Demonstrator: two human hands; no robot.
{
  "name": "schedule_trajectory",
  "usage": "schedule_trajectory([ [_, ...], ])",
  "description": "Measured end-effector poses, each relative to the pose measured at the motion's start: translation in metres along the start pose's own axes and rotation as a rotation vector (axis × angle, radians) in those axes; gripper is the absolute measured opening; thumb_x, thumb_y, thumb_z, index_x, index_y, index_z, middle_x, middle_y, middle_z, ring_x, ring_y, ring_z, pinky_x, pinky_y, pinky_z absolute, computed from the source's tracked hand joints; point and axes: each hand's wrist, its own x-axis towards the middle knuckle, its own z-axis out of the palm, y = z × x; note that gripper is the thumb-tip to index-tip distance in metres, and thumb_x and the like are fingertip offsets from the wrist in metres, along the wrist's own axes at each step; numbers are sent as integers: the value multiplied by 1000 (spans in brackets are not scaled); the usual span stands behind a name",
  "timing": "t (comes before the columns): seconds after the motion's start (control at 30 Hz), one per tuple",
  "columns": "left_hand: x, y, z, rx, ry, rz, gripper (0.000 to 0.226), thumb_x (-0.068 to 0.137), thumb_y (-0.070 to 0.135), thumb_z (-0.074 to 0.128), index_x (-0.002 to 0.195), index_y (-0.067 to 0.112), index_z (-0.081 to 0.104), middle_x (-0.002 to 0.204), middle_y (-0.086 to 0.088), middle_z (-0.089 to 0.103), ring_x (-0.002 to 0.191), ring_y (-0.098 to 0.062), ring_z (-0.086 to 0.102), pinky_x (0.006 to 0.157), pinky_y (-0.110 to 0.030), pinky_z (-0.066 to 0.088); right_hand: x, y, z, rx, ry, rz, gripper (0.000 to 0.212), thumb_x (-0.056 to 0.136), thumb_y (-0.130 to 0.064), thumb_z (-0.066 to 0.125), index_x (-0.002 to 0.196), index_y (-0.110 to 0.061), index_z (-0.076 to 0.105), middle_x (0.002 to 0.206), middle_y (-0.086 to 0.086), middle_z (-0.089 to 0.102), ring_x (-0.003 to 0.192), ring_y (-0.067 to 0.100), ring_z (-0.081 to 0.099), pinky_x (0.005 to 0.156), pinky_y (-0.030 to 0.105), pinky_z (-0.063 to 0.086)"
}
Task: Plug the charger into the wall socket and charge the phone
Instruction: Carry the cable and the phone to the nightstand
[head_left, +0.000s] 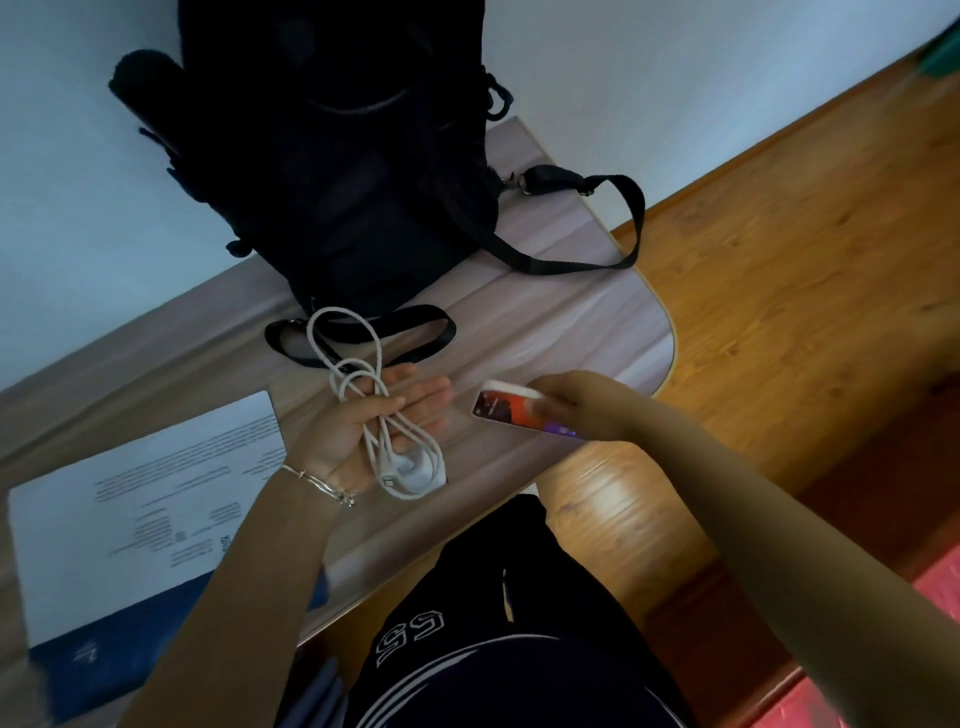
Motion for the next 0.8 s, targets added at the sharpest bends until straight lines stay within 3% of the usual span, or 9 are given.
schedule_trajectory([
  [0.13, 16, 6, 23, 122, -68, -40, 33, 85, -6, 34, 104, 11, 56, 101, -11, 74, 97, -24, 70, 73, -35, 59, -32, 19, 8, 700, 283, 73, 29, 95, -40, 49, 98, -14, 62, 86, 6, 68, 80, 14, 67, 71, 28, 49],
  [0.23, 31, 4, 52, 173, -148, -118, 33, 78, -4, 40, 102, 12, 57, 102, -12, 74, 97, -25, 70, 74, -38, 59, -61, 34, 20, 1228, 398, 112, 48, 84, -51, 56, 111, -11, 60, 101, 11, 73, 95, 22, 71, 81, 35, 56],
  [0.33, 47, -6, 84, 246, -217, -194, 33, 76, -3, 42, 101, 12, 58, 102, -12, 74, 97, -25, 70, 75, -40, 59, -85, 48, 29, 1590, 515, 167, 48, 76, -53, 58, 106, -16, 65, 98, 5, 76, 89, 20, 73, 70, 31, 58],
  [0.47, 68, -25, 127, 333, -273, -271, 33, 74, -2, 44, 102, 12, 56, 100, -14, 74, 94, -25, 71, 70, -39, 60, -122, 69, 39, 1795, 635, 171, 55, 74, -55, 59, 115, -19, 62, 105, 4, 75, 96, 22, 71, 77, 37, 58],
  [0.6, 91, -57, 175, 421, -329, -348, 34, 74, -3, 44, 103, 10, 55, 100, -17, 73, 94, -27, 71, 67, -37, 59, -166, 92, 48, 1938, 750, 149, 56, 77, -52, 57, 120, -16, 60, 106, 6, 75, 93, 23, 72, 70, 37, 60],
  [0.7, 104, -85, 210, 494, -396, -412, 32, 75, -3, 45, 102, 11, 56, 103, -15, 73, 97, -27, 70, 69, -38, 59, -194, 111, 51, 1987, 839, 159, 49, 87, -48, 48, 121, -15, 58, 106, 6, 73, 93, 23, 71, 80, 40, 58],
  [0.8, 114, -112, 239, 549, -442, -457, 32, 76, -1, 46, 103, 12, 58, 108, -15, 71, 101, -28, 68, 72, -39, 59, -220, 130, 52, 2005, 897, 177, 40, 95, -46, 41, 114, -16, 61, 100, 4, 74, 91, 22, 71, 80, 39, 57],
])
